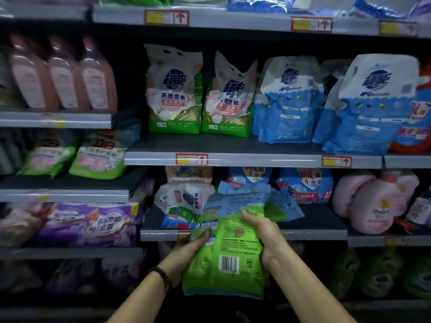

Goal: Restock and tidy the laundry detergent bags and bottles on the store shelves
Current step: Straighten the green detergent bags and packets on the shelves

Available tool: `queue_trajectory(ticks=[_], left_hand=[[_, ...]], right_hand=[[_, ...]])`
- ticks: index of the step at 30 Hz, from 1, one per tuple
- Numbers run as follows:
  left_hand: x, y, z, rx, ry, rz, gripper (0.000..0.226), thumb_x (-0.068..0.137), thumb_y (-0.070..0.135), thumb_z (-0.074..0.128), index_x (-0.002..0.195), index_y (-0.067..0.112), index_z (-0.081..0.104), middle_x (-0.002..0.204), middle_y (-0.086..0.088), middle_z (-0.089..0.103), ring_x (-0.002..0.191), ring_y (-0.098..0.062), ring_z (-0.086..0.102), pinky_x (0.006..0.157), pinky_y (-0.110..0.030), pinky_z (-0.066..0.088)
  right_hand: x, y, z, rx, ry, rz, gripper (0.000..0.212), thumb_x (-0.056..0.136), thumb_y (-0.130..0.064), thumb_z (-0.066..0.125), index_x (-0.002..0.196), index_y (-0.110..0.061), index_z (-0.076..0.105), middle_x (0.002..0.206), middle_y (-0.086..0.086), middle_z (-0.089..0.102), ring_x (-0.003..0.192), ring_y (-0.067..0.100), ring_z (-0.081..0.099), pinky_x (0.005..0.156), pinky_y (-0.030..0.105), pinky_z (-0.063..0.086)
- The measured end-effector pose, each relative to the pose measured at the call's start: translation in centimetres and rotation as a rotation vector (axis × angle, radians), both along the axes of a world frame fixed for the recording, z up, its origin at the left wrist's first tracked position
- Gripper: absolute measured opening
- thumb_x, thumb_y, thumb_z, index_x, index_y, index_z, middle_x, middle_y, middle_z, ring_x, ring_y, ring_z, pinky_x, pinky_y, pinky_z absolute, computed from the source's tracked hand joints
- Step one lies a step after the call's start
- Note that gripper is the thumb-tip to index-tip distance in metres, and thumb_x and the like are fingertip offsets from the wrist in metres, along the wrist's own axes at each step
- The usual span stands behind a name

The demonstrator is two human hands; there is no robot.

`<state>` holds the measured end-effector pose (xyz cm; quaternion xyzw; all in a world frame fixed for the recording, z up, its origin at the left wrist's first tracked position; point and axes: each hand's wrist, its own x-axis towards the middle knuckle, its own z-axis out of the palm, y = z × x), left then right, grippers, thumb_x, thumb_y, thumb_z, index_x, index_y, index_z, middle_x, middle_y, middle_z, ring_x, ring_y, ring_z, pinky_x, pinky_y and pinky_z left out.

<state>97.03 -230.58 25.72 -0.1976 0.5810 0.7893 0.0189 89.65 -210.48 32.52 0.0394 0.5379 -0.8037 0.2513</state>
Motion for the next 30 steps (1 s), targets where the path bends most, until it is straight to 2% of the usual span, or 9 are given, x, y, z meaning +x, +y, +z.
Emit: queue_trajectory(ticks=[3, 6, 12, 14, 16, 20, 24, 27, 30], left_hand=[[3.7, -1.8, 0.2, 0.033, 0.080, 0.192, 0.037, 0.092, 0.019, 0.076, 0.124, 0.003, 0.070, 0.113, -0.025, 0.077, 0.105, -0.045, 0.074, 0.096, -0.062, 0.058], [6.8, -4.9, 0.6, -0.019, 0.160, 0.272, 0.035, 0.093, 0.017, 0.072, 0.124, 0.000, 0.071, 0.117, -0.027, 0.075, 0.109, -0.048, 0.072, 0.099, -0.068, 0.054], [10.9, -10.4, 1.2, -0.080, 0.213, 0.426, 0.034, 0.092, 0.017, 0.076, 0.122, 0.002, 0.072, 0.116, -0.026, 0.076, 0.108, -0.047, 0.073, 0.098, -0.071, 0.053], [12.0, -12.0, 1.2, -0.080, 0.218, 0.474, 0.035, 0.090, 0.018, 0.077, 0.121, 0.001, 0.072, 0.114, -0.026, 0.076, 0.105, -0.048, 0.074, 0.095, -0.071, 0.055], [12.9, -13.8, 1.0, -0.087, 0.212, 0.515, 0.035, 0.089, 0.019, 0.077, 0.119, 0.001, 0.072, 0.112, -0.026, 0.077, 0.102, -0.048, 0.074, 0.092, -0.071, 0.055], [14.3, -17.3, 1.4, -0.111, 0.262, 0.563, 0.041, 0.086, 0.023, 0.082, 0.120, 0.004, 0.071, 0.112, -0.023, 0.078, 0.103, -0.046, 0.075, 0.093, -0.069, 0.056], [14.7, -21.9, 2.7, -0.150, 0.324, 0.563, 0.068, 0.064, 0.039, 0.095, 0.124, 0.023, 0.069, 0.120, -0.016, 0.077, 0.111, -0.041, 0.074, 0.100, -0.065, 0.054], [14.6, -25.6, 4.0, -0.211, 0.344, 0.545, 0.080, 0.058, 0.036, 0.098, 0.129, 0.023, 0.063, 0.120, -0.014, 0.078, 0.112, -0.040, 0.073, 0.100, -0.061, 0.056], [14.3, -29.5, 5.3, -0.284, 0.349, 0.487, 0.079, 0.059, 0.023, 0.097, 0.130, 0.012, 0.062, 0.119, -0.019, 0.077, 0.112, -0.044, 0.072, 0.097, -0.058, 0.058]], right_hand=[[1.7, -1.4, 0.3, 0.042, 0.061, 0.141, 0.056, 0.073, -0.022, 0.085, 0.123, 0.002, 0.073, 0.114, 0.027, 0.077, 0.105, 0.046, 0.076, 0.099, 0.061, 0.058], [3.4, -3.6, -0.4, 0.112, 0.126, 0.280, 0.059, 0.076, -0.017, 0.086, 0.131, -0.005, 0.066, 0.115, 0.021, 0.078, 0.105, 0.042, 0.077, 0.097, 0.062, 0.058], [7.3, -9.6, -2.3, 0.165, 0.261, 0.392, 0.060, 0.077, -0.020, 0.091, 0.130, -0.021, 0.063, 0.109, 0.003, 0.082, 0.097, 0.024, 0.081, 0.080, 0.039, 0.062], [7.7, -11.7, -2.9, 0.181, 0.298, 0.409, 0.065, 0.075, -0.019, 0.092, 0.133, -0.022, 0.063, 0.110, 0.002, 0.082, 0.099, 0.024, 0.080, 0.087, 0.042, 0.062], [8.0, -13.8, -3.3, 0.195, 0.315, 0.438, 0.059, 0.081, -0.010, 0.088, 0.134, -0.021, 0.062, 0.110, 0.003, 0.082, 0.100, 0.025, 0.080, 0.093, 0.046, 0.061], [8.2, -18.5, -2.8, 0.184, 0.332, 0.452, 0.055, 0.084, 0.004, 0.081, 0.129, -0.022, 0.063, 0.105, 0.002, 0.083, 0.092, 0.021, 0.081, 0.069, 0.028, 0.062], [7.5, -24.0, -1.5, 0.140, 0.360, 0.450, 0.064, 0.081, 0.010, 0.081, 0.130, -0.025, 0.060, 0.095, -0.006, 0.083, 0.079, 0.009, 0.080, 0.057, 0.017, 0.057], [7.0, -28.2, -0.8, 0.088, 0.315, 0.452, 0.056, 0.081, 0.013, 0.079, 0.116, -0.028, 0.065, 0.088, -0.003, 0.082, 0.070, 0.012, 0.079, 0.052, 0.024, 0.059], [6.6, -32.8, -0.3, 0.048, 0.329, 0.458, 0.055, 0.080, 0.015, 0.076, 0.120, -0.023, 0.071, 0.103, 0.011, 0.082, 0.091, 0.035, 0.080, 0.080, 0.053, 0.065]])
